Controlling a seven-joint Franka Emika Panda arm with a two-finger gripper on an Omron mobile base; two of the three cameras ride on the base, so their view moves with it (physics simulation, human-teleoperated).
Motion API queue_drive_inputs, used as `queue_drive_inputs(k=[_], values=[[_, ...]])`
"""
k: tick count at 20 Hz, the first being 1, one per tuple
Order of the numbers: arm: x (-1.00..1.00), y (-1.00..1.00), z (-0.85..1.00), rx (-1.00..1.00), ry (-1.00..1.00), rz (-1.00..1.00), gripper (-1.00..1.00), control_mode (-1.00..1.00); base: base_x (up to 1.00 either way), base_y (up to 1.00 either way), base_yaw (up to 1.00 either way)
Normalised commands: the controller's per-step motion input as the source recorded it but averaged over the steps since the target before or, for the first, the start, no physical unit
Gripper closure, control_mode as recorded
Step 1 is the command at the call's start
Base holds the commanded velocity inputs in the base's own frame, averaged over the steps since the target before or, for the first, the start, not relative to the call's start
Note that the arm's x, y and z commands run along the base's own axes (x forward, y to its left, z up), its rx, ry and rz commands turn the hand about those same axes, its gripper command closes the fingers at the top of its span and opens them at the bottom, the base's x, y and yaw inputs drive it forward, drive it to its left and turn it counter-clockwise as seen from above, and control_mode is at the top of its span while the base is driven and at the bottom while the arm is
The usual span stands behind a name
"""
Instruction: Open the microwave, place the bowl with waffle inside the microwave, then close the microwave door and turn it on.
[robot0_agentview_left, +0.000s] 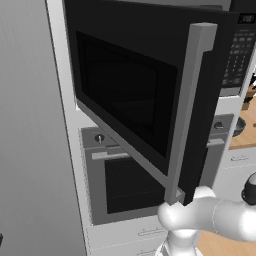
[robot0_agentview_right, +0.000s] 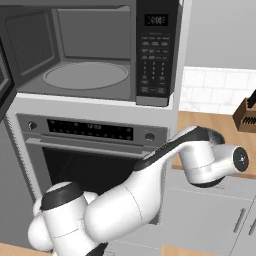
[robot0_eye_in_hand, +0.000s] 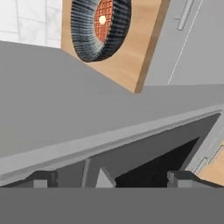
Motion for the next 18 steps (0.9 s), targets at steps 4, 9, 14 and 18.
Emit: queue_drive_inputs(k=[4, 9, 14, 18], values=[[0.65, -0.28, -0.13, 0.03, 0.00, -0.04, -1.00, -1.00, 0.00, 0.00, 0.00], [0.41, -0.29, -0.40, 0.01, 0.00, -0.03, -1.00, -1.00, 0.00, 0.00, 0.00], [0.23, -0.30, -0.49, 0.00, 0.01, -0.03, -1.00, -1.00, 0.00, 0.00, 0.00], [0.25, -0.19, -0.26, 0.00, 0.03, -0.03, -1.00, -1.00, 0.00, 0.00, 0.00]])
